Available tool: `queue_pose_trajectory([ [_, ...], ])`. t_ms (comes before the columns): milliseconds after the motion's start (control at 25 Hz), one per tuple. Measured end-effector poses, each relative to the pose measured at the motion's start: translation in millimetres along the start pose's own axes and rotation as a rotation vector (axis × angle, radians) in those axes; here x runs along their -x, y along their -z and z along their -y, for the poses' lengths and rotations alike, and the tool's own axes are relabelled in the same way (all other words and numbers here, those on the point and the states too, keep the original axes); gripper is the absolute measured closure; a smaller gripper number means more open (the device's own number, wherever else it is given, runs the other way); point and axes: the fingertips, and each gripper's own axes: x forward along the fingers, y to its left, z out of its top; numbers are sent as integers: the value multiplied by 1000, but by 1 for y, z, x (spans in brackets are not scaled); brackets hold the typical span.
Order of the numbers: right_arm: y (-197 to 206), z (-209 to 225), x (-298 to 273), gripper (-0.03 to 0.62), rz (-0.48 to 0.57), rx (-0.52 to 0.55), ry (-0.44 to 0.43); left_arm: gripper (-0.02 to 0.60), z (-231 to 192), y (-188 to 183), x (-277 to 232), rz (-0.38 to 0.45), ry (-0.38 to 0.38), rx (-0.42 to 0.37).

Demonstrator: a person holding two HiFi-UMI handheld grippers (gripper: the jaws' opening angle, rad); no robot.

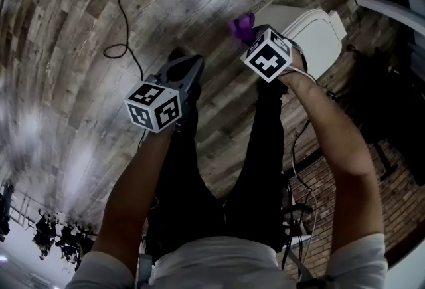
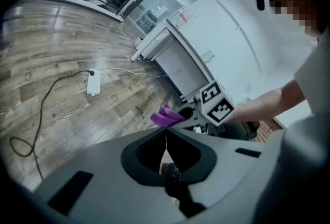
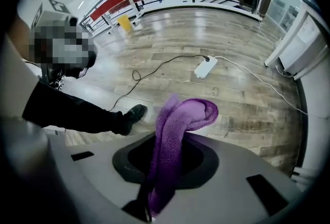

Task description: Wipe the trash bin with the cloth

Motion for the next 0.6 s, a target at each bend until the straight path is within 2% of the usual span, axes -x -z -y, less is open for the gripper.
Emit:
queue_pose_trajectory([
  [120, 12, 80, 14, 517, -122, 34, 88, 578, 5, -1, -14, 21, -19, 10],
  [320, 27, 177, 14, 517, -210, -54, 26, 578, 19, -4, -45, 100, -68, 79],
  [480, 62, 228, 17, 517, -339, -30, 55, 578, 36, 15, -76, 111, -70, 147],
  [600, 90, 246, 11, 517, -430, -3, 59, 578, 47, 28, -98, 90, -53, 173],
])
